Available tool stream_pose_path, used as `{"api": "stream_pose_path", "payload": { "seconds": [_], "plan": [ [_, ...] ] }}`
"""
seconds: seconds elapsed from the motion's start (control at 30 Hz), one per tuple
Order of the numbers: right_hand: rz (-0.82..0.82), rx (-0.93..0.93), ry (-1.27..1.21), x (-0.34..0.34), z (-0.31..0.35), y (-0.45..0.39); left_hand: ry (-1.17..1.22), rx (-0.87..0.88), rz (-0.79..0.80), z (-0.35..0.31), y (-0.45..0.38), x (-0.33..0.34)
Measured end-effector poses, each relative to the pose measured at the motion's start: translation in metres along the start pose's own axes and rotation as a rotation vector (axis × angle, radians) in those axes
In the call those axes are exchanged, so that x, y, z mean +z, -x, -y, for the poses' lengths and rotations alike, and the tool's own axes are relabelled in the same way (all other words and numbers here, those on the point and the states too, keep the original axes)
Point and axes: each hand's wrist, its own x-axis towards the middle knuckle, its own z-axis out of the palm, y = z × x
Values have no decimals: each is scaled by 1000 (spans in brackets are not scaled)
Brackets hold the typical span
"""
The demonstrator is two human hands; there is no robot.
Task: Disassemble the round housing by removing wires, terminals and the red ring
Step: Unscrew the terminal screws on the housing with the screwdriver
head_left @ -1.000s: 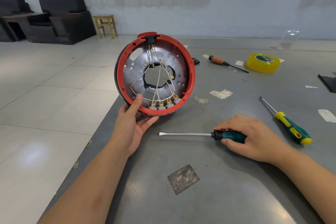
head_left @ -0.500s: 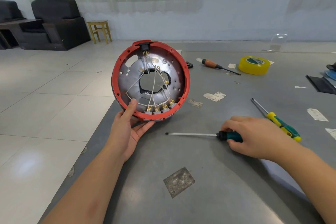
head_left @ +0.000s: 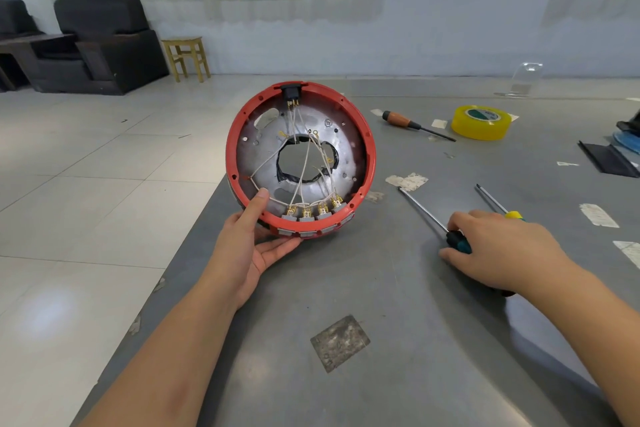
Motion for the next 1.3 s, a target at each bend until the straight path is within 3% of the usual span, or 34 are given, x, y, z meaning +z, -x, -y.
{"api": "stream_pose_path", "payload": {
  "seconds": [0.1,0.2,0.33,0.47,0.63,0.77,0.9,1.03,1.13,1.3],
  "plan": [
    [-110,-32,-77,-10,9,-2,7,-28,12,-2,1,2],
    [-174,-84,-590,-23,34,-11,21,-54,48,-2,4,1],
    [-13,-54,-1341,-31,75,-35,-62,-68,102,-2,5,-3],
    [-93,-4,-1618,-24,99,-53,-238,-48,102,-3,5,-5],
    [-169,114,-1575,-6,113,-53,-614,220,-152,-6,-5,-11],
    [-181,118,-1439,-4,118,-47,-722,380,-196,-4,-9,-16],
    [-169,133,-1326,-9,122,-33,-661,393,-259,-1,-12,-16],
    [-198,158,-971,-9,121,-28,-636,377,-272,3,-11,-15],
    [-221,78,-782,-7,120,-25,-788,299,-294,3,-12,-16],
    [-123,82,-641,-8,119,-28,-950,195,-346,-2,-7,-12]
  ]
}}
